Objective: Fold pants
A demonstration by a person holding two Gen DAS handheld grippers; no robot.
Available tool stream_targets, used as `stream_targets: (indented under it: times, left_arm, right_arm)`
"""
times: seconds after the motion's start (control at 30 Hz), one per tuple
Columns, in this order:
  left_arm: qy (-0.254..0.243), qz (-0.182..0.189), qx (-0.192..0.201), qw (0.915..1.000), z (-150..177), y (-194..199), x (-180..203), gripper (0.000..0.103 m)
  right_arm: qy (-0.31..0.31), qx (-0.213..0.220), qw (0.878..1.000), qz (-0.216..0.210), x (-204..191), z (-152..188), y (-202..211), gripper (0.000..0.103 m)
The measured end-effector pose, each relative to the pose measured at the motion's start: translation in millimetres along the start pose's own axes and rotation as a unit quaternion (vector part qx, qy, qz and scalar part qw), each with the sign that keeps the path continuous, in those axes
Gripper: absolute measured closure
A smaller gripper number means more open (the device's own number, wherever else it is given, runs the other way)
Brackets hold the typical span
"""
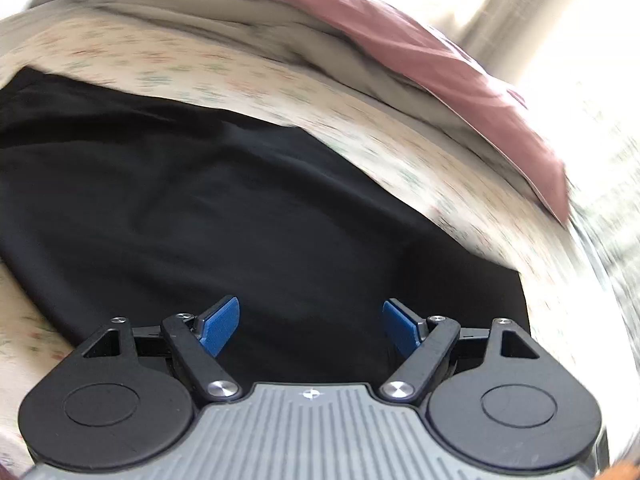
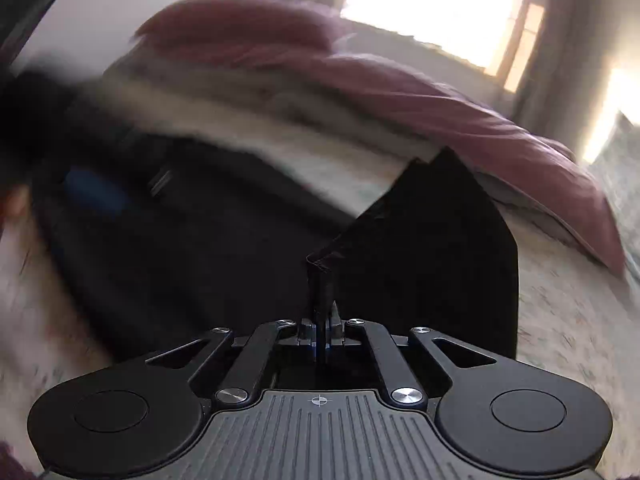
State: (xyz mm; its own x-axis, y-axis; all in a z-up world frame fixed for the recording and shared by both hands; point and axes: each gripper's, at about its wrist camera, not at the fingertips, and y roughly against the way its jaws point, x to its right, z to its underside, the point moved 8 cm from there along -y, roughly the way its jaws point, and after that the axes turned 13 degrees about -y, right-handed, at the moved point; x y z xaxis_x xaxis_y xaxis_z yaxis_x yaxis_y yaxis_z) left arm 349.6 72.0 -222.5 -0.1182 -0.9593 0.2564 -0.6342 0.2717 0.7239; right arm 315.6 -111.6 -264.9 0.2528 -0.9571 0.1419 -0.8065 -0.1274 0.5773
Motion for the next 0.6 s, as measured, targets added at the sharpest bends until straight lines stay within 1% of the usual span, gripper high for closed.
stream_targets:
  times: [0.03, 0.07, 0.13, 0.2, 0.23, 0.27, 0.3, 0.33, 0.37, 0.43, 0.47, 0.53, 0.57, 0.6]
  left_arm:
    - [0.011, 0.003, -0.005, 0.9999, 1.0, -0.9, -5.5, 0.008]
    - [0.02, 0.01, -0.012, 0.9997, 2.7, -2.7, -7.4, 0.008]
    - [0.032, 0.029, -0.027, 0.9987, 5.7, -5.7, -5.1, 0.008]
    - [0.023, 0.043, -0.035, 0.9982, 8.0, -6.9, 2.6, 0.008]
    - [0.014, 0.045, -0.037, 0.9982, 9.4, -7.4, 7.9, 0.008]
    - [0.008, 0.047, -0.037, 0.9982, 8.9, -8.1, 9.6, 0.008]
    - [0.002, 0.048, -0.038, 0.9981, 9.7, -9.6, 14.7, 0.008]
    - [-0.003, 0.052, -0.041, 0.9978, 11.6, -10.7, 18.9, 0.008]
    - [-0.006, 0.055, -0.042, 0.9976, 13.0, -11.8, 19.8, 0.008]
    - [-0.009, 0.059, -0.047, 0.9971, 13.7, -16.9, 22.7, 0.008]
    - [-0.01, 0.059, -0.049, 0.997, 13.6, -19.3, 23.7, 0.008]
    - [-0.014, 0.058, -0.052, 0.9969, 14.0, -22.0, 25.6, 0.008]
    - [-0.014, 0.059, -0.051, 0.9968, 13.8, -23.0, 26.7, 0.008]
    - [-0.012, 0.062, -0.05, 0.9968, 13.9, -23.5, 26.7, 0.008]
  right_arm:
    - [0.036, -0.014, 0.999, 0.0, -22.1, 10.2, -6.2, 0.098]
    - [0.049, -0.021, 0.999, 0.003, -35.8, 16.7, -10.1, 0.098]
    - [0.059, -0.028, 0.998, 0.015, -49.9, 22.9, -14.6, 0.095]
    - [0.1, -0.02, 0.994, 0.034, -56.8, 26.4, -11.7, 0.094]
    - [0.112, -0.018, 0.993, 0.041, -56.8, 27.0, -9.8, 0.089]
    - [0.112, -0.017, 0.993, 0.043, -55.8, 27.4, -6.2, 0.082]
    - [0.102, -0.016, 0.994, 0.04, -52.9, 26.7, -1.4, 0.078]
    - [0.09, -0.014, 0.995, 0.034, -49.2, 25.8, 3.9, 0.068]
    - [0.08, -0.01, 0.996, 0.025, -45.9, 26.3, 11.7, 0.054]
    - [0.068, -0.004, 0.997, 0.023, -33.8, 24.3, 17.7, 0.04]
    - [0.068, -0.004, 0.997, 0.027, -30.5, 21.4, 14.0, 0.04]
    - [0.07, -0.009, 0.997, 0.028, -25.0, 27.1, 10.4, 0.041]
    - [0.07, -0.012, 0.997, 0.025, -23.8, 29.9, 8.2, 0.044]
    - [0.071, -0.011, 0.997, 0.019, -25.0, 29.1, 6.8, 0.044]
